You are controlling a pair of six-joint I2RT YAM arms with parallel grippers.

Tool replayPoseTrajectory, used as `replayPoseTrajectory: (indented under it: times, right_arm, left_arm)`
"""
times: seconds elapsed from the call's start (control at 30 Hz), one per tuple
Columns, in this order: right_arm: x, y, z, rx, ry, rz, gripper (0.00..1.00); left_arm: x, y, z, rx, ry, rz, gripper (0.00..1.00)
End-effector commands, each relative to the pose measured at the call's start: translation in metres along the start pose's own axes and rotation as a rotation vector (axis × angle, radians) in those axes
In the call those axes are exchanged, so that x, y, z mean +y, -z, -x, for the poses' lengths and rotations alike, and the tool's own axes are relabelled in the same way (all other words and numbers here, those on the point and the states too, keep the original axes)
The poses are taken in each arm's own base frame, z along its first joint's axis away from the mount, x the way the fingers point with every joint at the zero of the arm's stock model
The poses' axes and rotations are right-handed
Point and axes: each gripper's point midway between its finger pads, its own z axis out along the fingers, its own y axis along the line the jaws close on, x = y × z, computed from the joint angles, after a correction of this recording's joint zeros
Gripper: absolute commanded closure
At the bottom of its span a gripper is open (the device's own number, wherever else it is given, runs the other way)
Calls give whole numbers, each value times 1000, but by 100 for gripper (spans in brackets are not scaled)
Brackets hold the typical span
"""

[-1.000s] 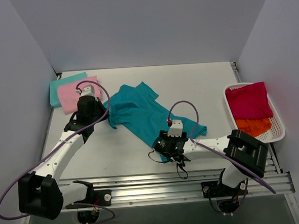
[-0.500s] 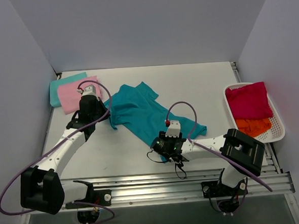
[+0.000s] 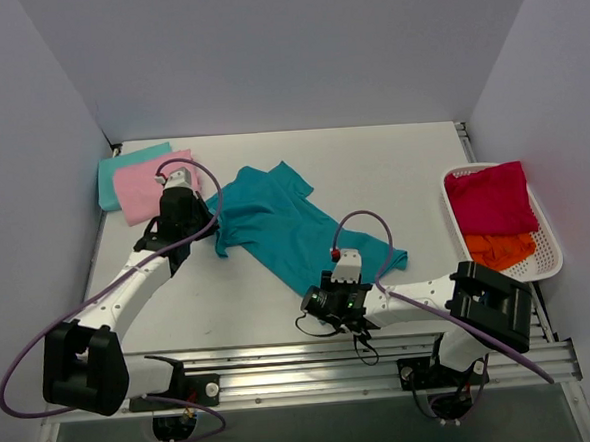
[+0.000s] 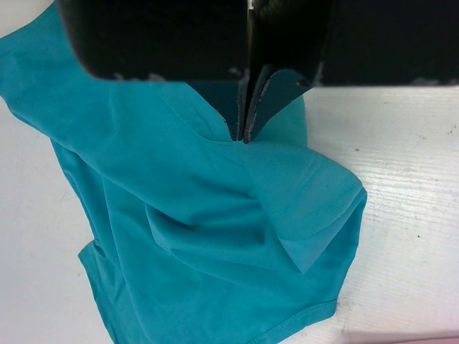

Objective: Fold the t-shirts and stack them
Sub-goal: Flatten the tshirt out

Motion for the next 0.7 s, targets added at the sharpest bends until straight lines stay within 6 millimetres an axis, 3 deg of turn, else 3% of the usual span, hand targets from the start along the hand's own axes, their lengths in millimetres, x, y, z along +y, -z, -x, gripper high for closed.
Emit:
replayPoseTrajectory:
  times: [0.0, 0.17, 0.43, 0.67]
  right_arm:
    - [-15, 5, 3, -27, -14, -40, 62]
    - [-15, 3, 1, -28, -9, -48, 68]
    - [-13, 5, 10, -49, -3, -58, 97]
    - [-8, 28, 47, -133, 0, -54, 100]
  left_arm:
    - [-16, 0, 23, -70, 6, -38, 98]
    - [-18, -1, 21, -67, 1, -38, 98]
    - [-14, -3, 20, -67, -4, -16, 98]
    - [-19, 3, 26, -77, -1, -27, 98]
